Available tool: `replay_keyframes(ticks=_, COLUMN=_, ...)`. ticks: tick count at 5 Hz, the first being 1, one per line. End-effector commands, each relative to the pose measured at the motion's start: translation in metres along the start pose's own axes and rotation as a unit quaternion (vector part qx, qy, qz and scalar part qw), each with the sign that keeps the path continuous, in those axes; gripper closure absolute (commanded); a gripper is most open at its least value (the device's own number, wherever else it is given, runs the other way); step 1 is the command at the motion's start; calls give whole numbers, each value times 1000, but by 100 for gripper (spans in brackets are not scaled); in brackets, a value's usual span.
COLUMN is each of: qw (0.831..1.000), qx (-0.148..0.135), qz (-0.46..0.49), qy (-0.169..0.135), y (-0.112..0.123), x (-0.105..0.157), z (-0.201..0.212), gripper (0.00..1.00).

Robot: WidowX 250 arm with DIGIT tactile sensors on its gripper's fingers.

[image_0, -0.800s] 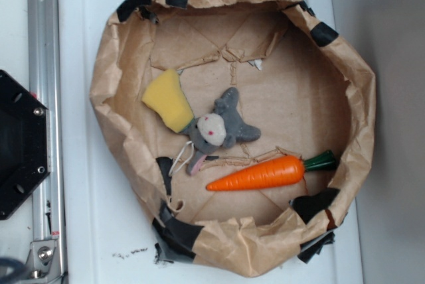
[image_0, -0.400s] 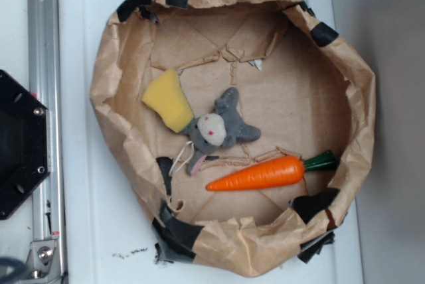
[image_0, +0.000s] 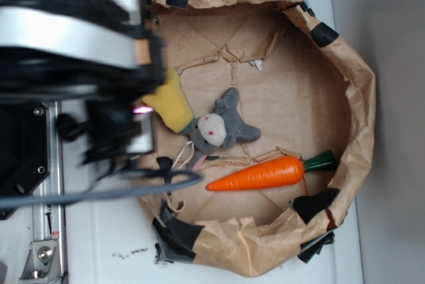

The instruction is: Grab the carrot.

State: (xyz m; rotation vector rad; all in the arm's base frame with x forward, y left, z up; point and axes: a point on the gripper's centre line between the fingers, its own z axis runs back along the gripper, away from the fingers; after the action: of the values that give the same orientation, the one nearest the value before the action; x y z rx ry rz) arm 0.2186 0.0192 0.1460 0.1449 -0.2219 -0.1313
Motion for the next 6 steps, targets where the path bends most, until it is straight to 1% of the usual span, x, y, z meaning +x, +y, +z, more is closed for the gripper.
replay_keyframes(ticks=1, qw=996, qx=-71, qz=-54, qy=-25, y=-22, x=73, z=-58, gripper=0)
replay_keyframes(ticks=2, qw=993, qx=-95, qz=-71, qy=-18, y=-62, x=79, z=-70, gripper=0)
replay_keyframes(ticks=3, qw=992, qx=-106, qz=-70, qy=-1, y=-83, x=84, z=-88, gripper=0)
replay_keyframes(ticks=4, qw=989, qx=-125, qz=-85, qy=9, y=-105, x=82, z=-95, gripper=0)
replay_keyframes(ticks=5, qw=990, qx=-118, qz=-75, qy=33, y=-115, x=78, z=-117, gripper=0)
replay_keyframes(ticks=6, qw=993, qx=-97, qz=-56, qy=48, y=-100, x=77, z=-124, gripper=100)
